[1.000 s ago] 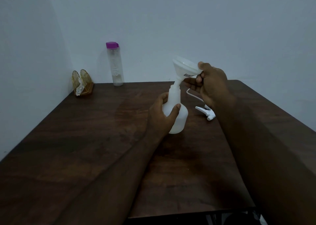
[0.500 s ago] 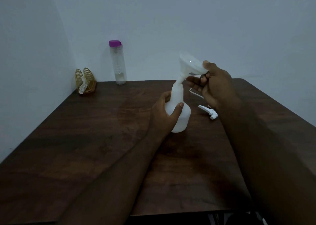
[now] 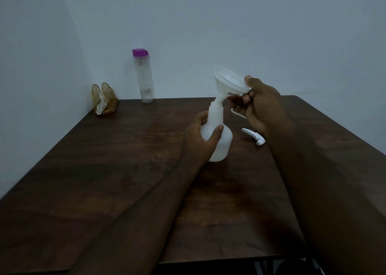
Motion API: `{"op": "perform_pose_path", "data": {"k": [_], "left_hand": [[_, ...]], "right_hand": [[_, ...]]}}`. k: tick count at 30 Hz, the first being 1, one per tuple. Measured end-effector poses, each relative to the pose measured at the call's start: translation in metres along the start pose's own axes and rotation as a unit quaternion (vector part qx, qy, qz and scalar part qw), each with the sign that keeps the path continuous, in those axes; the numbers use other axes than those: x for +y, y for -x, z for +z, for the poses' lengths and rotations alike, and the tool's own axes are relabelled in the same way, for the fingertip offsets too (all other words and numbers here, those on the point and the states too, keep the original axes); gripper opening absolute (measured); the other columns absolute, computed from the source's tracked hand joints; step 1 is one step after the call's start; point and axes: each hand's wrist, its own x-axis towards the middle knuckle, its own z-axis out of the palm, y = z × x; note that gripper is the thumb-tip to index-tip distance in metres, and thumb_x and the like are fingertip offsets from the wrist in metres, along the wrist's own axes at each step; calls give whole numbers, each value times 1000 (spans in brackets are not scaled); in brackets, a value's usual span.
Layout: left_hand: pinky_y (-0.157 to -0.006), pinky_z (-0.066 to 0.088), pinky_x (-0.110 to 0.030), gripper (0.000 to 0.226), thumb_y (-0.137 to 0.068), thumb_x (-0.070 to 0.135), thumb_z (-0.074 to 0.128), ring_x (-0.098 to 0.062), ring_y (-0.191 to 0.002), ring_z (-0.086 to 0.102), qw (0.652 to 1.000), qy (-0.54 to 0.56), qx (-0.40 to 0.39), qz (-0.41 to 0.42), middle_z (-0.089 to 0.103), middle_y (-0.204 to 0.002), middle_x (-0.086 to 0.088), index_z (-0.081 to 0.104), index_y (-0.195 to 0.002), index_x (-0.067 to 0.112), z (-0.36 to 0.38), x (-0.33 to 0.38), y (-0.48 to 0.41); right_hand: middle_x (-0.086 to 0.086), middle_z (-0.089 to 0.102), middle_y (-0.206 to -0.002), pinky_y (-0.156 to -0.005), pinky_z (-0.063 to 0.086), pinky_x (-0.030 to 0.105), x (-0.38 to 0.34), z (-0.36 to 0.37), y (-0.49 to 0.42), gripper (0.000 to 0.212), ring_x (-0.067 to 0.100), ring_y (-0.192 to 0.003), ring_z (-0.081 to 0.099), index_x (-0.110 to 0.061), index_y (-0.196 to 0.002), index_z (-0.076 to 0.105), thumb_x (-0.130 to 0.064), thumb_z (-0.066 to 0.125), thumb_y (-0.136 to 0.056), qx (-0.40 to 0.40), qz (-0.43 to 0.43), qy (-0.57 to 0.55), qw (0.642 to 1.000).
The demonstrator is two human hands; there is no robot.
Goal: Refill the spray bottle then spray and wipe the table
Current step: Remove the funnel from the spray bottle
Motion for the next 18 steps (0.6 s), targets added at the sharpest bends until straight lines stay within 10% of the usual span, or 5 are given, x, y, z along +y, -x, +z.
{"op": "perform_pose_path", "data": {"k": [18], "left_hand": [[-92,44,-17,51,-91,43,61,-9,-115,55,999,28,27,-38,58,-135,0,51,-135,19,-11,3,2]], "right_hand": [[0,54,-56,-60,56,31,-17,12,27,49,16,-58,63,-14,-65,49,-45,41,-102,-47,-18,21,999]]}}
